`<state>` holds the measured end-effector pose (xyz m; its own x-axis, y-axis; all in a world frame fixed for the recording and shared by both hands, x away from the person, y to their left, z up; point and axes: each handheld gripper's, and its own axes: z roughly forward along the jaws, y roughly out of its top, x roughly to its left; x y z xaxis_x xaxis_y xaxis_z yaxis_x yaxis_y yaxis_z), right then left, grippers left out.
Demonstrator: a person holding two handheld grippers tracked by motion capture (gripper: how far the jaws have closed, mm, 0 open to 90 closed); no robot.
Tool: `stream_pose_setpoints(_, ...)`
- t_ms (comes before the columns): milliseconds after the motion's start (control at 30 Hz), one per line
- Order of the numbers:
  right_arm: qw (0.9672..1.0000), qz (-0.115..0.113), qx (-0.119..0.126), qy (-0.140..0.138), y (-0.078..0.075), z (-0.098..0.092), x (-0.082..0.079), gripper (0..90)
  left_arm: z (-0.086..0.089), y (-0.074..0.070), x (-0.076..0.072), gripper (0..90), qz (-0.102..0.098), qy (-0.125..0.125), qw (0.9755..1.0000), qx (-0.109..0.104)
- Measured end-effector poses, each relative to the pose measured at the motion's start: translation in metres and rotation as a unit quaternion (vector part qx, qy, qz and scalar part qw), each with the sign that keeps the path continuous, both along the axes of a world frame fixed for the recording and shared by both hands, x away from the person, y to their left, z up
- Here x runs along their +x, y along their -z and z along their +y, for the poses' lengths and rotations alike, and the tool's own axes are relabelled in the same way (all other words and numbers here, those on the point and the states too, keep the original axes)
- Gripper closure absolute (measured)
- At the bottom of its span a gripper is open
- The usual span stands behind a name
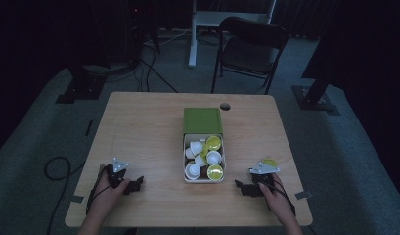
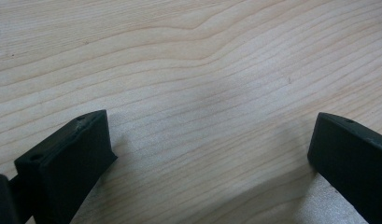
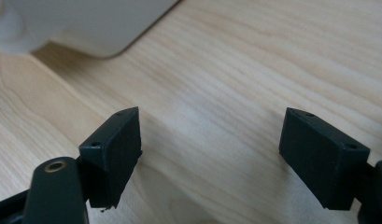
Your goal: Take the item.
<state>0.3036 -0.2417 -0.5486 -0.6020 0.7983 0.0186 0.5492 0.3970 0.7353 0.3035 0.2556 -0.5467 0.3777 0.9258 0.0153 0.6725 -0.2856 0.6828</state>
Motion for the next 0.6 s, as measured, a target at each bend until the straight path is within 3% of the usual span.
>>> stream_pose_setpoints(367,0.9999,-0.002,-0.007,-0.011,0.0012,-0.0002,0.0006,18.7,0.0001,0.0,0.0,0.1,0.0,0.0,1.0,0.0)
stream_pose_setpoints(600,0.9999,0.002,-0.011,0.007,0.0017,0.0018,0.0002,12.4,-0.0001,-0.0001,-0.0001,0.1,0.0,-0.001,1.0,0.0)
